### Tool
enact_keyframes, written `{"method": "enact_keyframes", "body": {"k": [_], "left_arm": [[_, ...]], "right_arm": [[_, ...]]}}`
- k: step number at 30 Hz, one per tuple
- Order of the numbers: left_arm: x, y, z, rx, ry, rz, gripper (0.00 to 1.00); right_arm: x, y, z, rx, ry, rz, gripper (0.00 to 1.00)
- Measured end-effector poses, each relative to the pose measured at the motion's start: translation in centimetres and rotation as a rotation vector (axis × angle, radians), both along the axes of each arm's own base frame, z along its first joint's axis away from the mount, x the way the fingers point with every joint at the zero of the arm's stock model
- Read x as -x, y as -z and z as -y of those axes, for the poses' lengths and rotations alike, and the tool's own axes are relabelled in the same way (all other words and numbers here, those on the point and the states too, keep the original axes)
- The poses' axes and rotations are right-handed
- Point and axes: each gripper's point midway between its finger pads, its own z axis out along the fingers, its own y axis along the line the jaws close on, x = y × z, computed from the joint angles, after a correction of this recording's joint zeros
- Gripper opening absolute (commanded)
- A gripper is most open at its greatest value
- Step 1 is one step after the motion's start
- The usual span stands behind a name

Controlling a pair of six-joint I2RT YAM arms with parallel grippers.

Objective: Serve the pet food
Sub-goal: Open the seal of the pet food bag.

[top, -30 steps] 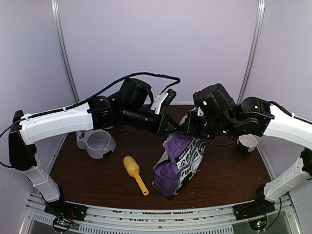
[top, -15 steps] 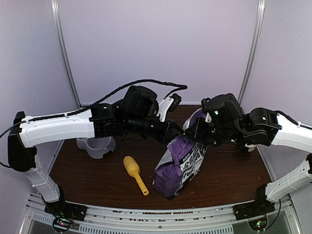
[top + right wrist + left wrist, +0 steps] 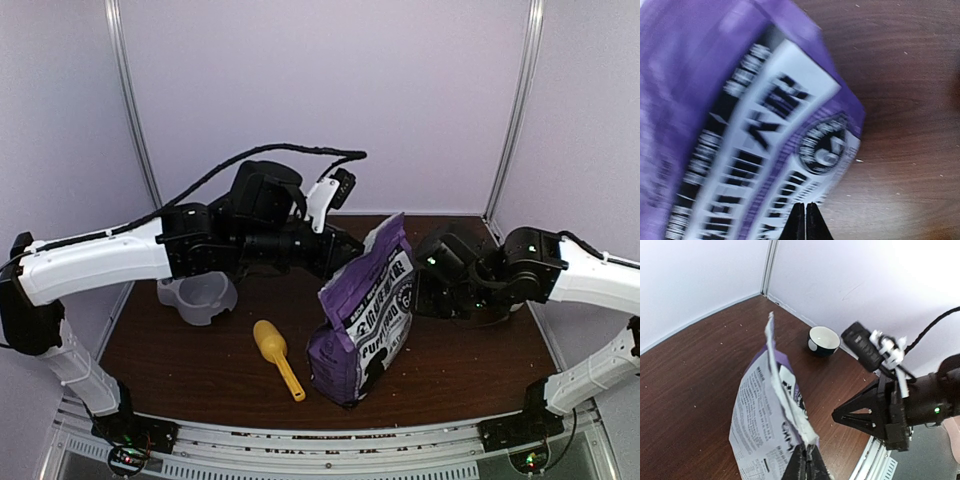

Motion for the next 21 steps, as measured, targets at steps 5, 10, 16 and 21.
{"method": "enact_keyframes", "body": {"k": [5,10,16,21], "left_arm": [[0.1,-1.1,-0.7,0.011,-0.007,0.019,0.0],[0.8,-1.3,-0.3,0.026,0.036,0.001,0.0],[1.8,-1.2,0.3,0.057,0.088,-0.039,0.0],[2.3,-1.2,0.7,0.086,0.118,-0.056,0.0]], "right_arm": [[0.9,2.9,2.3,0.145,0.012,-0.072,0.0],[1.1,-0.3,1.9,-0.031,0.011,-0.013,0.36],[1.6,-6.7,1.1,-0.404,-0.006,0.089,0.49],[1.1,-9.3,-1.5,-0.484,-0.036,0.086,0.45]]}}
